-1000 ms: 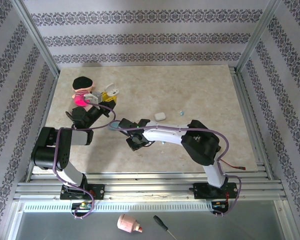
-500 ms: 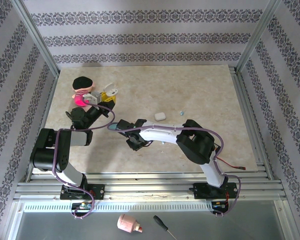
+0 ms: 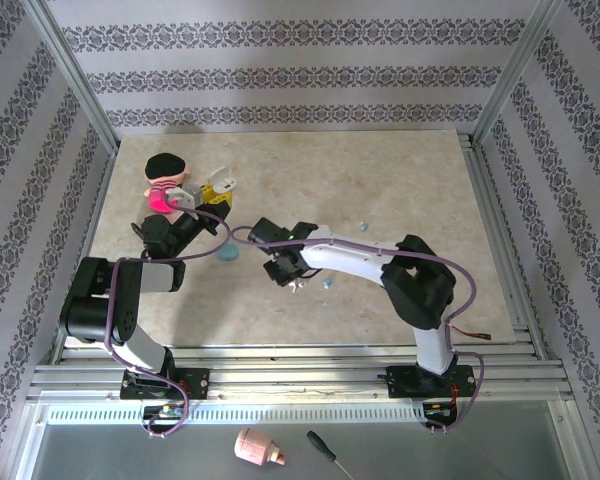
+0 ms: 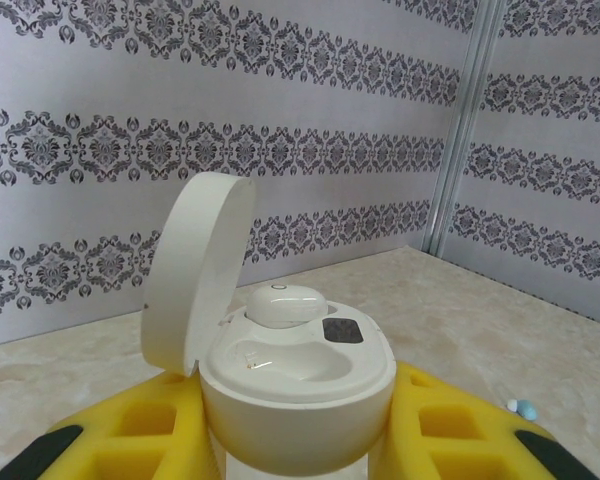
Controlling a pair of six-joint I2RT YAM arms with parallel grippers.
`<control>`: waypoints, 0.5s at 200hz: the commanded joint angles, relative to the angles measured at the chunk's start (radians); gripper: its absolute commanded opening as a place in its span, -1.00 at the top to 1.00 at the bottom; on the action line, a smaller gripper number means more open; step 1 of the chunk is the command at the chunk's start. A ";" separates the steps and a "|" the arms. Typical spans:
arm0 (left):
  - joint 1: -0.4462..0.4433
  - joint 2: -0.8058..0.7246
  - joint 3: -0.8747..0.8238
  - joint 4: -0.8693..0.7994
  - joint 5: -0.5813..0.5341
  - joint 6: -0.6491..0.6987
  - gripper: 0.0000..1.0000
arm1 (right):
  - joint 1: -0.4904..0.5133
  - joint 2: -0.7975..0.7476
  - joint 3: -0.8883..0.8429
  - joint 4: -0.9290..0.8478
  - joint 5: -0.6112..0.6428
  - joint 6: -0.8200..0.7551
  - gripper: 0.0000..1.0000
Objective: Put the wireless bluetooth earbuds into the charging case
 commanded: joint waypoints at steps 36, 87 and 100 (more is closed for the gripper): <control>0.013 -0.035 -0.019 0.063 0.105 0.006 0.60 | -0.140 -0.131 -0.194 0.006 -0.001 -0.056 0.45; 0.006 -0.054 -0.030 0.064 0.141 0.006 0.61 | -0.245 -0.109 -0.314 0.046 0.027 -0.053 0.45; 0.003 -0.061 -0.032 0.064 0.135 0.002 0.60 | -0.251 -0.100 -0.317 0.047 0.038 -0.049 0.44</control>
